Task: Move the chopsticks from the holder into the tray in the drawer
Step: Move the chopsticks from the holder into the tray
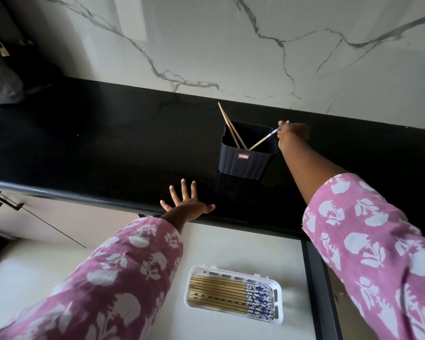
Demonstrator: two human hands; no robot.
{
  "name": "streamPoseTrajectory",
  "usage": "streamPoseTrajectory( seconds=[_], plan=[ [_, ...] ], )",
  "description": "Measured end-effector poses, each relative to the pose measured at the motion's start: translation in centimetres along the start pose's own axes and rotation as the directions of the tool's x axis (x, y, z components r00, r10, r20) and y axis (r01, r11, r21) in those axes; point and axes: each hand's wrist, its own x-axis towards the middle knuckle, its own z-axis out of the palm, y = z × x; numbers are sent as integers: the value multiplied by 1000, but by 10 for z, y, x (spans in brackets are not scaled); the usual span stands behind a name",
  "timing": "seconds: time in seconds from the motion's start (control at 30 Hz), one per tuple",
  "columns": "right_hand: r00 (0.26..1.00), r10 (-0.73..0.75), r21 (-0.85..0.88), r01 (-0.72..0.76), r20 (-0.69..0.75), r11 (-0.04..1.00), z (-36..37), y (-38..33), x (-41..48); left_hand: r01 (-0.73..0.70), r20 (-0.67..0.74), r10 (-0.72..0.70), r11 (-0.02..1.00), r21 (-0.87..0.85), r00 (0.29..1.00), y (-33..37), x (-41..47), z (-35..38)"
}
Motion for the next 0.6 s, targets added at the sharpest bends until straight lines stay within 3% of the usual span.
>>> streamPoseTrajectory(
  seconds=[0.2,0.47,0.6],
  plan=[
    [993,-108,-33,107,-37,994,-5,-17,-27,4,-13,-4,1000,0,1000,-1,4,3],
    [947,-250,94,273,-203,957,-56,-52,-70,-2,-66,-1,999,-42,998,-1,-2,7],
    [943,-207,217,266,-260,939,-96,-59,-88,26,-14,-29,985,-168,1000,3,-11,-9]
  ],
)
